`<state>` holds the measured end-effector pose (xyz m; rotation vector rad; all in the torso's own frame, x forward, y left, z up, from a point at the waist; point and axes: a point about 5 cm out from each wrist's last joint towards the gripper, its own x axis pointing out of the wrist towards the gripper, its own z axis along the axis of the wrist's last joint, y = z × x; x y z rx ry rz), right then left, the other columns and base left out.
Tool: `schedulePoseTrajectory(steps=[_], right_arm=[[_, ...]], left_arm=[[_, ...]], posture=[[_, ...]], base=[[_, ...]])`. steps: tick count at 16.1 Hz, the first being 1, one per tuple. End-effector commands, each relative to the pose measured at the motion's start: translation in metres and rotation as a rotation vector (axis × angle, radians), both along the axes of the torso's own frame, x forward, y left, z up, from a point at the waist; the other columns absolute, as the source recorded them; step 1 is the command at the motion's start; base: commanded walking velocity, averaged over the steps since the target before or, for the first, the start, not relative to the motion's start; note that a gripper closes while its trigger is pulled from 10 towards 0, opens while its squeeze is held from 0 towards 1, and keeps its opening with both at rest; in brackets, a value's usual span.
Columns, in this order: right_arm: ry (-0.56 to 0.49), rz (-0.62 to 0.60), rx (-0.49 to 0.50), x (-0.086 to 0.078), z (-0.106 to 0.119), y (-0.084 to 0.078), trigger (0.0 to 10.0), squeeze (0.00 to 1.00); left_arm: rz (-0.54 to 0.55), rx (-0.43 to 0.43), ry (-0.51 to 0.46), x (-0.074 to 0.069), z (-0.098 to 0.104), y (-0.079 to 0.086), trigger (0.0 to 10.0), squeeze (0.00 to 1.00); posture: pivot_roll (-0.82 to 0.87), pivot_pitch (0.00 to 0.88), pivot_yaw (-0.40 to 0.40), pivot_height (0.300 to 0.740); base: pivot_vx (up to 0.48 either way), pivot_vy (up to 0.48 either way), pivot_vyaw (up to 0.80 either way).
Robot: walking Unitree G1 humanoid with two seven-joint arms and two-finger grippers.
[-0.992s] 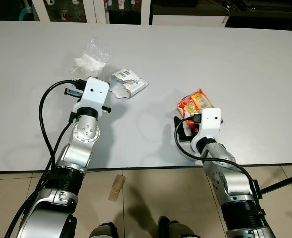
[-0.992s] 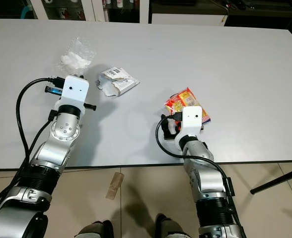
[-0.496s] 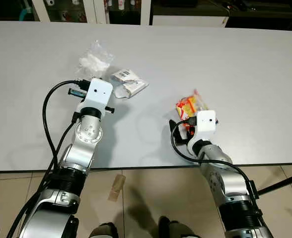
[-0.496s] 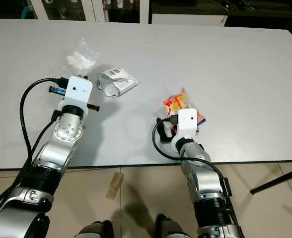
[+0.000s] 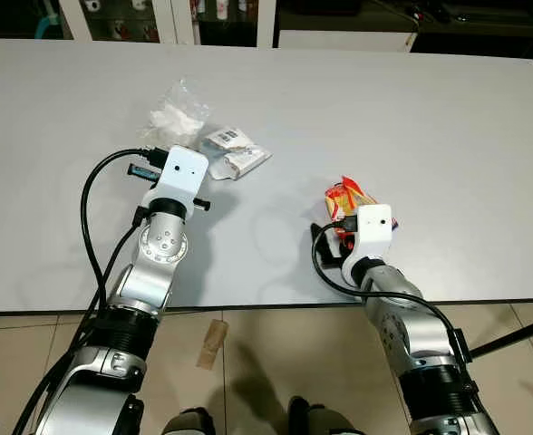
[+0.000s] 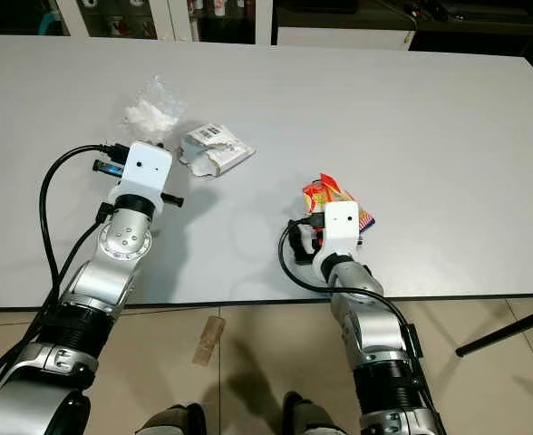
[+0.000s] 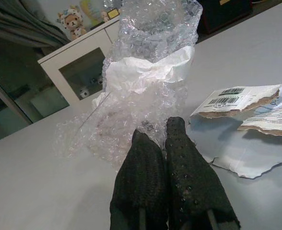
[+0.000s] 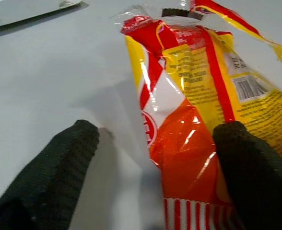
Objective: Picking trash to rubbish bin
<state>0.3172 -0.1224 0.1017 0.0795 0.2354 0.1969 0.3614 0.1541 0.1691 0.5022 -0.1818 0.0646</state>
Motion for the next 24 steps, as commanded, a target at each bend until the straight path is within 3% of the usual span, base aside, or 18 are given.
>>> schedulePoseTrajectory(steps=[1,24], right_arm=[[0.087,-0.015,-0.009,-0.0053,-0.0173,-0.0044,0.0,0.00],[0.059,-0.020,0.002,0.0014,-0.0108,-0.0034,0.0,0.00]], left_arm=[[-0.024,0.011,0.014,-0.0018,-0.0019,-0.0047,10.0,0.00],[-0.043,0.011,0.027,-0.0017,-0.0031,-0.0098,10.0,0.00]], posture=[[-0.06,0.143,-0.049,0.740],[-0.05,0.122,-0.044,0.740]], base=[[0.000,0.000,0.00],[0.000,0.000,0.00]])
